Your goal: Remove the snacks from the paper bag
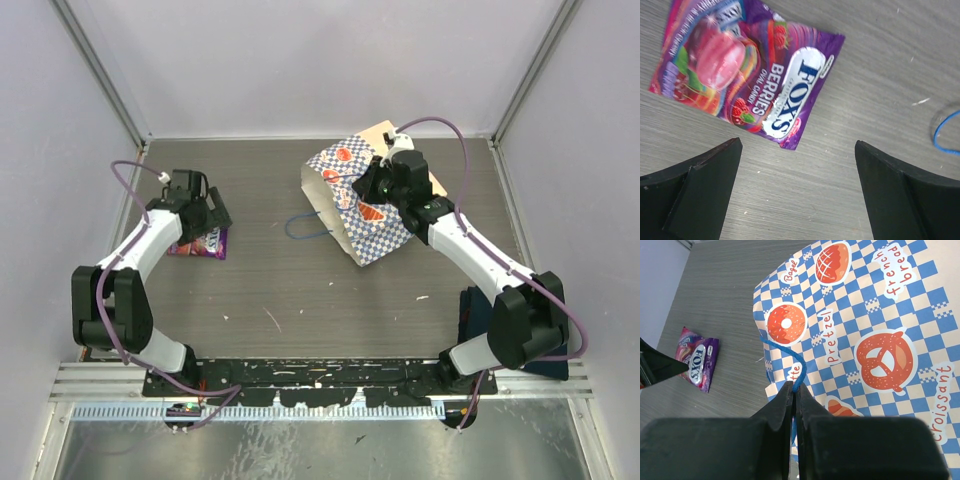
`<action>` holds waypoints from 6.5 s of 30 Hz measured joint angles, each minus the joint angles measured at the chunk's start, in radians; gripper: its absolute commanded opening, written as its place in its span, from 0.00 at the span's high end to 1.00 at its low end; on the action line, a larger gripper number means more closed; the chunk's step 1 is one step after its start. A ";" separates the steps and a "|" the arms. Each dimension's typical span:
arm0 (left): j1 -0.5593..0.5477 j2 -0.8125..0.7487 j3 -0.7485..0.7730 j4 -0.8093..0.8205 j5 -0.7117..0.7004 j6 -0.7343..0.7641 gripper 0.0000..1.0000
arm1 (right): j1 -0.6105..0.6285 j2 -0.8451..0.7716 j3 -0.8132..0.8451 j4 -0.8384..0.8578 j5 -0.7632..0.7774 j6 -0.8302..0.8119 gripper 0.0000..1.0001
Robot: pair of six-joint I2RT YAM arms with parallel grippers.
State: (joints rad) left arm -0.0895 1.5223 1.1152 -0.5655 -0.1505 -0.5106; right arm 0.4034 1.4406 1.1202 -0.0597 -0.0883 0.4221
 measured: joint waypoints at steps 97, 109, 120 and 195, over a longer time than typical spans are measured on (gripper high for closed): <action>0.076 0.994 1.176 -0.247 0.029 0.486 0.02 | 0.011 0.008 0.082 -0.047 -0.245 -0.106 0.98; 0.362 0.729 0.711 -0.092 0.056 0.039 0.02 | 0.011 0.023 0.090 -0.051 -0.239 -0.106 0.99; 0.219 0.446 0.460 0.061 0.049 0.282 0.02 | 0.011 0.028 0.099 -0.055 -0.254 -0.102 0.99; 0.180 1.161 1.387 -0.008 0.192 0.946 0.24 | 0.035 0.065 0.099 -0.028 -0.302 -0.053 0.99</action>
State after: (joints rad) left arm 0.0902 2.6835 2.5019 -0.5732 0.0418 0.4358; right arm 0.4389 1.5059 1.2194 -0.0875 -0.3901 0.3691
